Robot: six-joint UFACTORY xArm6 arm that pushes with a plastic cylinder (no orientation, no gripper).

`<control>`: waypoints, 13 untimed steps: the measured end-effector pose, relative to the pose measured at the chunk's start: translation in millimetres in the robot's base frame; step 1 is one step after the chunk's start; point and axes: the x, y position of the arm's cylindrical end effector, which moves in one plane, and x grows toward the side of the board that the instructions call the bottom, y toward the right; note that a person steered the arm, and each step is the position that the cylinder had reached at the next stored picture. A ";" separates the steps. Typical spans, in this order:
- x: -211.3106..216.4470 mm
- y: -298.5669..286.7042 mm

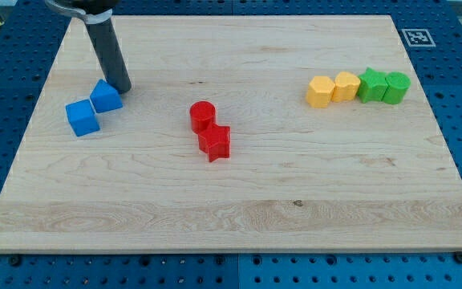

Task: Separate red circle and the red star

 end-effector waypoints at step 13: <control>67.3 114.0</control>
